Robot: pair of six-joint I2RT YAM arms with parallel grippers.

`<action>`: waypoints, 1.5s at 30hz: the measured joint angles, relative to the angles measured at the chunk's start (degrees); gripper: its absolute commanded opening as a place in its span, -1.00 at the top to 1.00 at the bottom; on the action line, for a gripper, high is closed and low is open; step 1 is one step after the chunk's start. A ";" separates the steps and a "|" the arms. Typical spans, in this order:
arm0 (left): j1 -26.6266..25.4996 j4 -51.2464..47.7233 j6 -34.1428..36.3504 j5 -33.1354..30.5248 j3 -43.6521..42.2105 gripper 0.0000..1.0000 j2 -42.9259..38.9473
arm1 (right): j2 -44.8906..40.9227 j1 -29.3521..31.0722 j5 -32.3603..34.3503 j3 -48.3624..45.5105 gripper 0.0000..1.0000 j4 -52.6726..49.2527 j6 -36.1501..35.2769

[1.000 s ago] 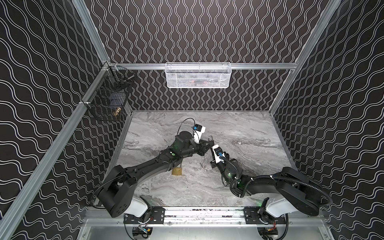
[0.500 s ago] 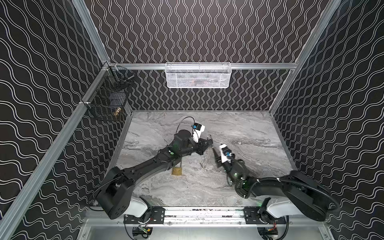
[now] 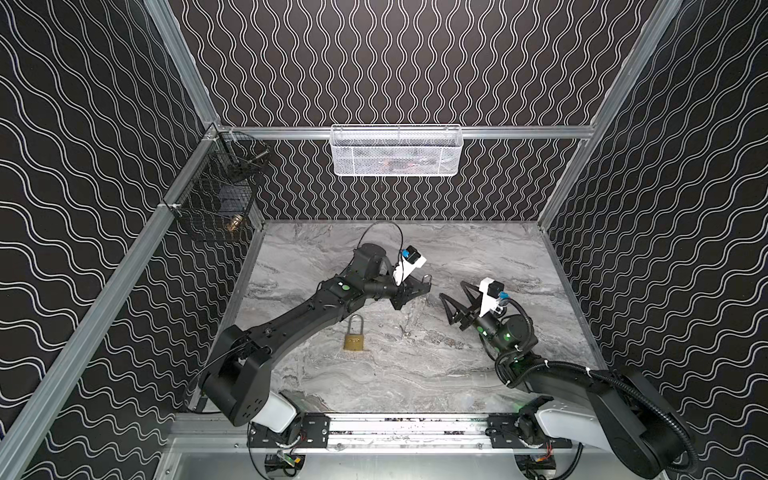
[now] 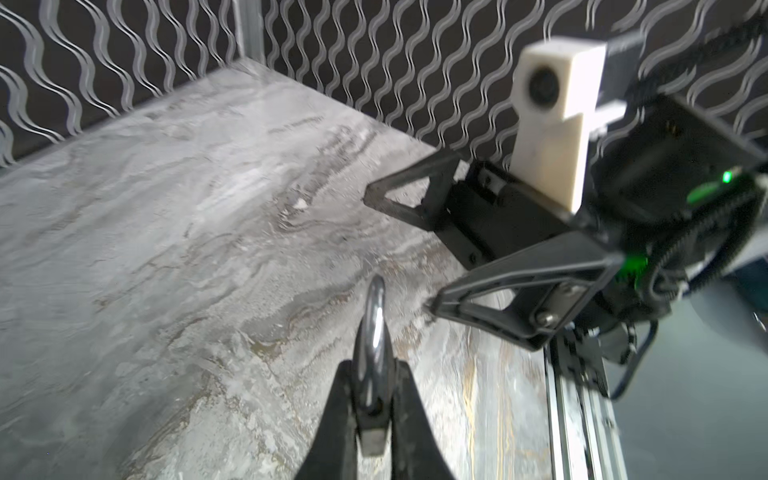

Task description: Unlock with the key

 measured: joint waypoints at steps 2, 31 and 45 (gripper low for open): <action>-0.02 -1.81 2.64 0.68 0.24 1.00 1.01 | -0.59 0.00 -1.55 -0.24 -0.93 0.79 0.57; -4.48 1.77 4.66 2.49 -1.95 1.00 4.52 | 5.55 -0.07 -13.00 1.79 0.17 5.97 4.46; -4.55 1.33 3.21 -3.78 -1.31 1.00 4.70 | 6.43 -0.28 -12.37 3.17 0.85 4.92 4.50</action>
